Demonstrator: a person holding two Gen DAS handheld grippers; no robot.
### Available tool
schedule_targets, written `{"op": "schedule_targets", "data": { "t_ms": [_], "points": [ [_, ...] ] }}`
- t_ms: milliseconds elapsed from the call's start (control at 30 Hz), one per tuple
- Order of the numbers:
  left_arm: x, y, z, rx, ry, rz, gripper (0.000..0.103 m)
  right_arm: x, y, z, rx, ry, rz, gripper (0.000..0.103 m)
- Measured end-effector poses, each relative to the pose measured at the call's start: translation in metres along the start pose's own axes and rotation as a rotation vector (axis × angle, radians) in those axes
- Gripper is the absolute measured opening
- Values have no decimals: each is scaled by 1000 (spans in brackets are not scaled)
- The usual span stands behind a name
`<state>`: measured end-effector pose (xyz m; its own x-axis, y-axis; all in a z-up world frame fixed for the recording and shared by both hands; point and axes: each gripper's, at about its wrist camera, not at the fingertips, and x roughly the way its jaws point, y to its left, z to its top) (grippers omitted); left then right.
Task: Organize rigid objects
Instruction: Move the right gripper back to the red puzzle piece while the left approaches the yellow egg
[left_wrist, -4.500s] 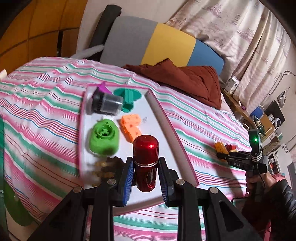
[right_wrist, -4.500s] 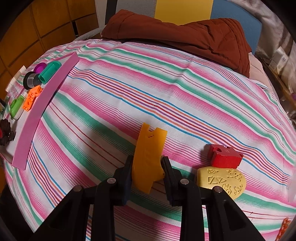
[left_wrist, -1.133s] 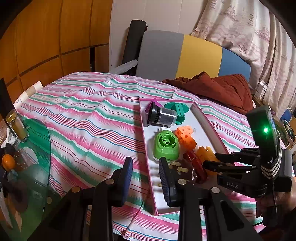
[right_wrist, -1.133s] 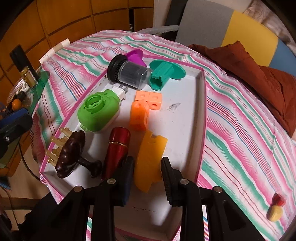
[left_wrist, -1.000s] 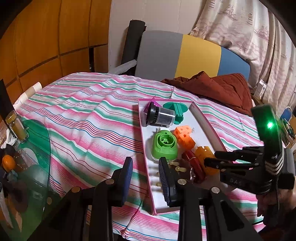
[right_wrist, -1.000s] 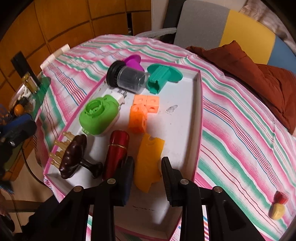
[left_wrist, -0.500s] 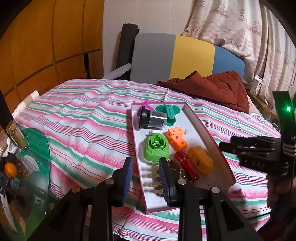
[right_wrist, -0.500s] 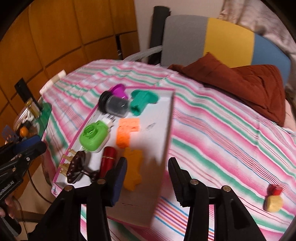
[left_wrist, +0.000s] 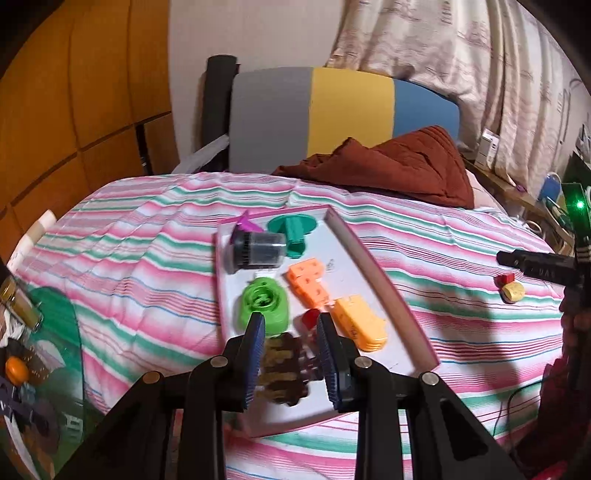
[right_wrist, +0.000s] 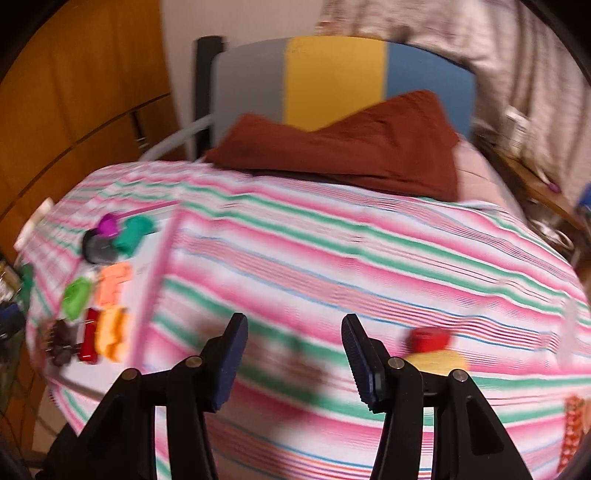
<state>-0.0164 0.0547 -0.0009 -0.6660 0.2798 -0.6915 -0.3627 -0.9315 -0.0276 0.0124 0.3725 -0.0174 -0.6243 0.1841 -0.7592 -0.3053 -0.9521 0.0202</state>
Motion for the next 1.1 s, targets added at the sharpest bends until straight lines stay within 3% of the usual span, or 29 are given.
{"op": "schedule_targets", "data": {
  "t_ms": [67, 333, 467, 600, 700, 833, 1100],
  "points": [
    [1, -10, 4, 20, -3, -20, 29, -2, -28, 1, 50, -8, -44, 59],
    [7, -64, 21, 116, -5, -128, 29, -2, -146, -16, 348, -53, -254, 59],
    [22, -104, 25, 163, 37, -210, 29, -7, -187, -26, 567, -67, -255, 59],
    [41, -147, 24, 206, 96, -309, 29, -4, -199, -32, 650, -47, -231, 59],
    [66, -184, 23, 231, 189, -426, 29, -4, -198, -32, 653, -41, -218, 59],
    [90, -226, 24, 287, 234, -488, 39, -6, -192, -30, 628, -46, -220, 66],
    [132, -301, 24, 396, 319, -610, 39, -6, -197, -37, 670, -42, -182, 68]
  ]
}}
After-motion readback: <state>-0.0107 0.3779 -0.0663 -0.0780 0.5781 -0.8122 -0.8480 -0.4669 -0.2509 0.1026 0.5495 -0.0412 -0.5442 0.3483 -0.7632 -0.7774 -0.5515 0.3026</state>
